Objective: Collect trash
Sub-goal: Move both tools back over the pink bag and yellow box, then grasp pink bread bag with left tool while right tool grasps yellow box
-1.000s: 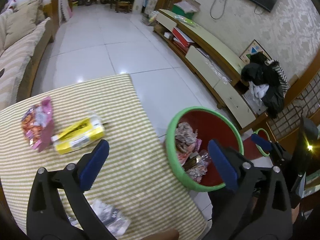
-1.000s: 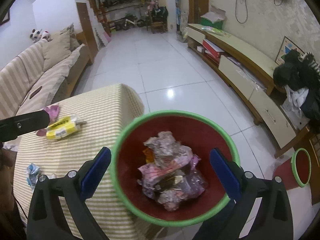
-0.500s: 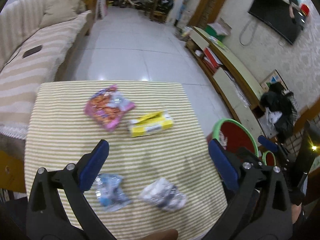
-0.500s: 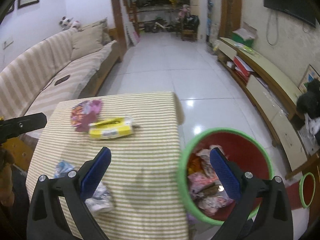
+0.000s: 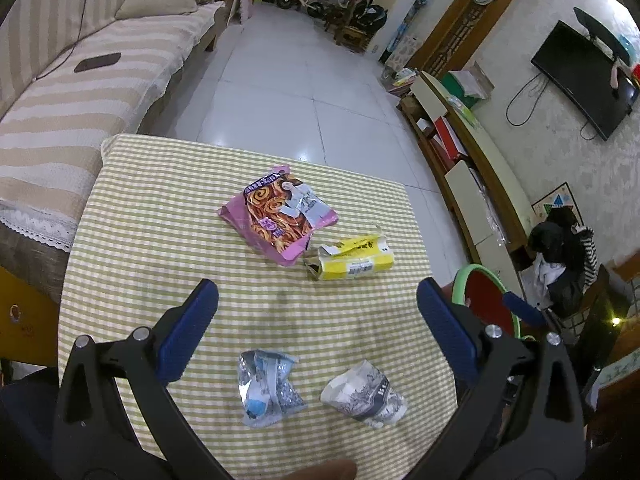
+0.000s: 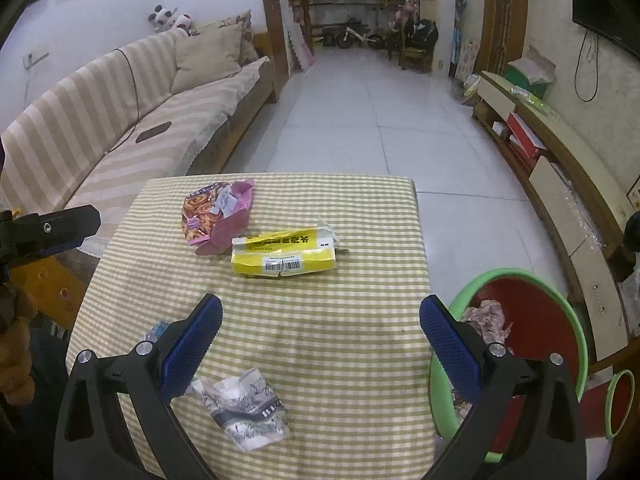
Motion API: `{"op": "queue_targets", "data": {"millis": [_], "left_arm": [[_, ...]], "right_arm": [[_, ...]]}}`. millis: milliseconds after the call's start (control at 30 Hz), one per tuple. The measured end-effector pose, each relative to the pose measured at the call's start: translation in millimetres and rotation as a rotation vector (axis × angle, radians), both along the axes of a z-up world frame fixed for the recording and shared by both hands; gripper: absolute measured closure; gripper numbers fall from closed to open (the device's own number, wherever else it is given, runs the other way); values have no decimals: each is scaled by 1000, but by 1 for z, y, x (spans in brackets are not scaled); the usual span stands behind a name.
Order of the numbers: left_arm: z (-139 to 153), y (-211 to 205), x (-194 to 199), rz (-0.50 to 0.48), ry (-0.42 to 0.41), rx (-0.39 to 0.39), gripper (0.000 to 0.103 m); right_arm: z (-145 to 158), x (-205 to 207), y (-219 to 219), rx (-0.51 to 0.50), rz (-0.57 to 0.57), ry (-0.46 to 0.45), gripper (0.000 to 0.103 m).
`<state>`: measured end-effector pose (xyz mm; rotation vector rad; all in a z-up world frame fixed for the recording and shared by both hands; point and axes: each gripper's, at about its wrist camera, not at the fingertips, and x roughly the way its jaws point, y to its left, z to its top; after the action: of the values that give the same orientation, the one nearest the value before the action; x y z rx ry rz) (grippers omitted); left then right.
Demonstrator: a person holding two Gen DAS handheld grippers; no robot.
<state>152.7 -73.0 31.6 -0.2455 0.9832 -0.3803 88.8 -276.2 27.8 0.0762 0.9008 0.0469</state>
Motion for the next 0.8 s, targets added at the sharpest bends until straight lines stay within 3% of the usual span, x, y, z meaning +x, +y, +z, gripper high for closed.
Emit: {"op": "queue_targets", "data": {"millis": [400,533,800], "left_arm": [[-33,-2,52,33,73,-6,6],[-45,-2,71,45,94,-3,6],[-76,-2,98,78,177,-49,6]], "right_arm": [[-42,61,-9,178,-82,127,7],[-71,79,-21,336,-187,215,7],[-103,103,-34,530,-337,301,7]]}}
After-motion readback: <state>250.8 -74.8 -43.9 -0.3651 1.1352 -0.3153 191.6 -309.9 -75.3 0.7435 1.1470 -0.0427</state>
